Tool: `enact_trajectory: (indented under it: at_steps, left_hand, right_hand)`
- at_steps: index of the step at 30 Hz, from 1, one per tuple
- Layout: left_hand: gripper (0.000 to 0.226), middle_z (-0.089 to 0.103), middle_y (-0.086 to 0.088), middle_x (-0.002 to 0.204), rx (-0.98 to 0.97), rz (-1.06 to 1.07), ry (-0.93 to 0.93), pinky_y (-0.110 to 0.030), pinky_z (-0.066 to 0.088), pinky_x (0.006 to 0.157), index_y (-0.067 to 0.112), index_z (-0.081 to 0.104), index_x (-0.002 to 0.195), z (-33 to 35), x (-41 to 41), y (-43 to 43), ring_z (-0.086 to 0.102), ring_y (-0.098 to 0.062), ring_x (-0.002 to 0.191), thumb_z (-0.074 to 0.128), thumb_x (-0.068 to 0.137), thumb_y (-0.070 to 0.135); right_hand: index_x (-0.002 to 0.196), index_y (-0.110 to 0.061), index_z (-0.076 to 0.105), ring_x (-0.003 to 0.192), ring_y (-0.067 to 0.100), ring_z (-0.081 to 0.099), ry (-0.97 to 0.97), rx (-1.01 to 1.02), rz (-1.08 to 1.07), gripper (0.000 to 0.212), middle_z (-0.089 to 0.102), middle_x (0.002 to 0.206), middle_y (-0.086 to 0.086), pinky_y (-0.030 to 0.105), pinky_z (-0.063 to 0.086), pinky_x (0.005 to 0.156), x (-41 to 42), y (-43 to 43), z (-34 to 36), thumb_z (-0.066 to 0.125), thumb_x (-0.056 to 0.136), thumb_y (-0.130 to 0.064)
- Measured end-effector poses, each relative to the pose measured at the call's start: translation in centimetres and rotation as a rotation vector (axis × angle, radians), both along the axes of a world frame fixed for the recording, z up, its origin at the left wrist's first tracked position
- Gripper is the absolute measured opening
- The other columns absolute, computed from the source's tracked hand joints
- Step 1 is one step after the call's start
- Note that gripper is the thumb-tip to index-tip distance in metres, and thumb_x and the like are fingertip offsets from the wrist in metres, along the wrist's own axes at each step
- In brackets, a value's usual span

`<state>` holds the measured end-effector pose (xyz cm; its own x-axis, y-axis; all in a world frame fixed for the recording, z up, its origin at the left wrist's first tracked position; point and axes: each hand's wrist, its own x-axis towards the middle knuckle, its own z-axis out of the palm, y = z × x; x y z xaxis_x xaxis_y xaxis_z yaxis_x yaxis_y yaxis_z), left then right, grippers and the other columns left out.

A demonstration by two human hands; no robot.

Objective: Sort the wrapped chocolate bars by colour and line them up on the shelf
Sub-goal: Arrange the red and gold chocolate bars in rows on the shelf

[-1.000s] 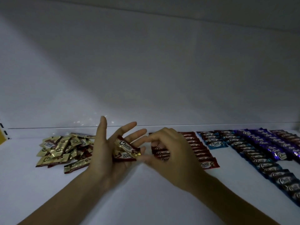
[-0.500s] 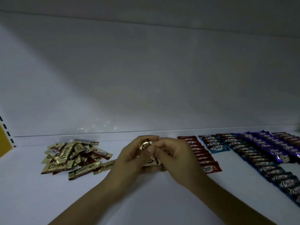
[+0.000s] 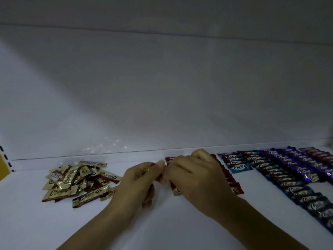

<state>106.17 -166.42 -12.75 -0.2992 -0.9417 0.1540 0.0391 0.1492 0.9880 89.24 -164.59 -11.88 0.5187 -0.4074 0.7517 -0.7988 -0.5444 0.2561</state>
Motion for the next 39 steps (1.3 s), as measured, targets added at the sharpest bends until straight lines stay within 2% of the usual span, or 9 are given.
enact_trajectory:
  at_steps: [5,9,13,16,19,25,29,32,39]
  left_hand:
    - [0.021,0.061,-0.001,0.055,-0.145,0.067,-0.041,-0.022,0.034,0.038,0.017,0.072,0.074,-0.5,0.3,-0.2,0.037,-0.014,0.038,0.059,0.088,0.025]
    - [0.027,0.051,-0.01,0.048,-0.173,0.018,-0.042,-0.021,0.034,0.039,0.022,0.075,0.076,-0.5,0.5,-0.4,0.036,-0.013,0.036,0.06,0.074,0.045]
    - [0.019,0.052,0.008,0.045,-0.195,-0.041,-0.168,-0.016,0.036,0.044,0.028,0.076,0.083,-1.0,0.2,-0.2,0.044,-0.006,0.038,0.061,0.084,0.04]
    - [0.015,0.067,0.024,0.074,-0.439,0.104,-0.454,-0.01,0.042,0.062,0.035,0.069,0.095,-1.6,0.0,-0.1,0.061,0.008,0.07,0.067,0.087,0.023]
    - [0.028,0.063,0.02,0.079,-0.631,0.186,-0.721,-0.023,0.047,0.062,0.035,0.058,0.116,-2.2,0.2,-0.2,0.058,0.001,0.072,0.061,0.088,0.034]
    - [0.05,0.064,0.014,0.096,-0.863,0.16,-0.928,-0.026,0.042,0.053,0.033,0.042,0.136,-2.6,0.5,-0.3,0.066,-0.016,0.077,0.054,0.09,0.047]
    - [0.063,0.064,0.012,0.099,-0.839,0.176,-0.954,-0.023,0.038,0.048,0.031,0.022,0.147,-2.9,0.3,-0.4,0.059,-0.012,0.065,0.05,0.091,0.044]
    - [0.056,0.067,0.007,0.101,-0.833,0.208,-0.916,-0.025,0.038,0.046,0.025,0.03,0.145,-2.8,0.2,-0.5,0.057,-0.016,0.06,0.049,0.092,0.029]
    - [0.047,0.066,0.012,0.101,-0.878,0.183,-0.865,-0.025,0.044,0.051,0.032,0.036,0.141,-2.8,0.3,-0.3,0.064,-0.012,0.074,0.045,0.094,0.036]
  right_hand:
    - [0.102,-0.025,0.069,0.089,-0.001,0.059,-0.553,0.519,0.017,0.026,0.065,0.096,-0.016,0.024,0.047,0.083,0.0,0.2,0.7,0.064,0.084,-0.043]
    - [0.08,-0.024,0.073,0.074,0.013,0.07,-0.917,0.991,0.187,0.01,0.074,0.078,-0.003,0.029,0.057,0.073,-1.7,-0.6,1.5,0.072,0.081,-0.014]
    - [0.08,-0.012,0.073,0.072,0.017,0.07,-0.85,1.218,0.182,0.002,0.074,0.08,0.009,0.019,0.053,0.064,-3.6,-0.7,2.1,0.072,0.079,-0.011]
    - [0.078,-0.008,0.073,0.068,0.015,0.068,-0.747,1.248,0.077,0.003,0.073,0.08,0.014,0.018,0.053,0.062,-4.6,-0.8,2.1,0.074,0.077,-0.006]
    - [0.077,-0.015,0.076,0.071,0.006,0.067,-0.527,1.219,-0.076,0.005,0.074,0.077,0.002,0.019,0.054,0.071,-5.2,-1.3,1.5,0.079,0.074,-0.014]
    - [0.068,-0.025,0.072,0.057,-0.008,0.057,-0.413,1.141,-0.168,0.01,0.066,0.061,-0.017,0.012,0.041,0.057,-5.4,-2.0,0.6,0.082,0.071,-0.021]
    - [0.059,-0.029,0.065,0.059,-0.007,0.059,-0.386,1.096,-0.216,0.021,0.062,0.057,-0.022,0.016,0.044,0.061,-5.4,-2.3,0.3,0.084,0.066,-0.027]
    - [0.06,-0.028,0.065,0.059,-0.005,0.059,-0.369,1.079,-0.229,0.02,0.063,0.06,-0.018,0.017,0.044,0.06,-5.5,-2.4,0.2,0.084,0.067,-0.028]
    - [0.061,-0.028,0.062,0.057,-0.008,0.057,-0.361,1.069,-0.257,0.023,0.061,0.061,-0.018,0.011,0.041,0.055,-5.6,-2.4,0.0,0.084,0.068,-0.028]
